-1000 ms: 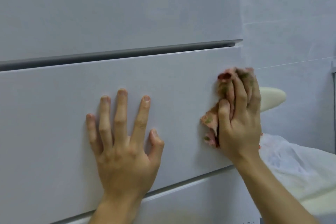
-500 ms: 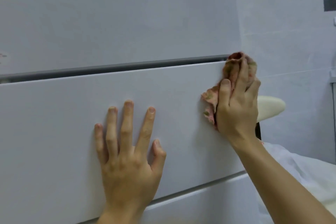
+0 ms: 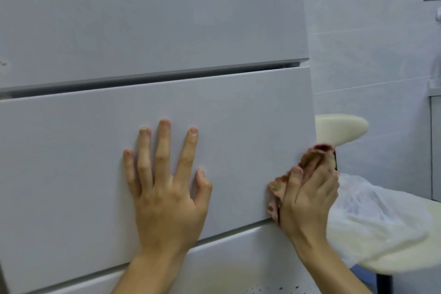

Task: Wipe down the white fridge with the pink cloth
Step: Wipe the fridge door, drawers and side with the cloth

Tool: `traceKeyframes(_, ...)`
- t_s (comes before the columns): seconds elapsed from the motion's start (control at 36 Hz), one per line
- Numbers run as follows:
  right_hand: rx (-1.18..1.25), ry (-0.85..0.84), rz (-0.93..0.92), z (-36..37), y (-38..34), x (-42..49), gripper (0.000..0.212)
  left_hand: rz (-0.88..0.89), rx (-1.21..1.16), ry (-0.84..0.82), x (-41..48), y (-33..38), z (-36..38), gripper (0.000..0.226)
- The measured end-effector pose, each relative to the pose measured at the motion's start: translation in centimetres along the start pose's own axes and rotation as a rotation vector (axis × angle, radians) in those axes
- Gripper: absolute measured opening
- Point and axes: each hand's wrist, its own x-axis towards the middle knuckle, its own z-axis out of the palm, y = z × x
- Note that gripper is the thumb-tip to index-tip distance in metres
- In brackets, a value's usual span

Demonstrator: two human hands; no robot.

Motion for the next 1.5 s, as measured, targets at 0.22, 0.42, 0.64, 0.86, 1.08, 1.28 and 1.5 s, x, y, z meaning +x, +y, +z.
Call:
traceKeyframes(0.22, 0.059, 0.022, -0.267, 1.6, -7.4, 8.8, 0.065, 0.03, -0.025, -0.092, -0.2, -0.4, -1.2, 0.068)
traceKeyframes(0.42, 0.095, 0.004, -0.367, 0.7, -3.9, 2.1, 0.059, 0.081, -0.033, -0.126, -0.5, -1.8, -1.8, 0.065)
traceKeyframes(0.64, 0.021, -0.204, -0.491, 0.3, -0.5, -3.5, 0.06, 0.077, -0.05, -0.172, -1.9, -2.4, -2.5, 0.061)
traceKeyframes(0.86, 0.016, -0.054, -0.568, 1.6, -8.4, 6.5, 0.055, 0.061, 0.02, -0.115, -0.9, -5.1, -3.4, 0.061)
traceKeyframes(1.08, 0.033, -0.048, -0.525, 1.9, -9.3, 1.3, 0.058, 0.046, 0.006, -0.088, -1.0, -6.2, -3.3, 0.061)
traceKeyframes(1.28, -0.03, -0.178, -0.724, 1.4, -4.4, -7.3, 0.055, 0.048, 0.007, -0.055, -1.4, -6.2, -2.8, 0.062)
traceKeyframes(1.5, 0.027, -0.145, -0.734, 1.0, -5.5, -1.4, 0.052, 0.063, 0.002, -0.063, -1.3, -6.5, -3.0, 0.062)
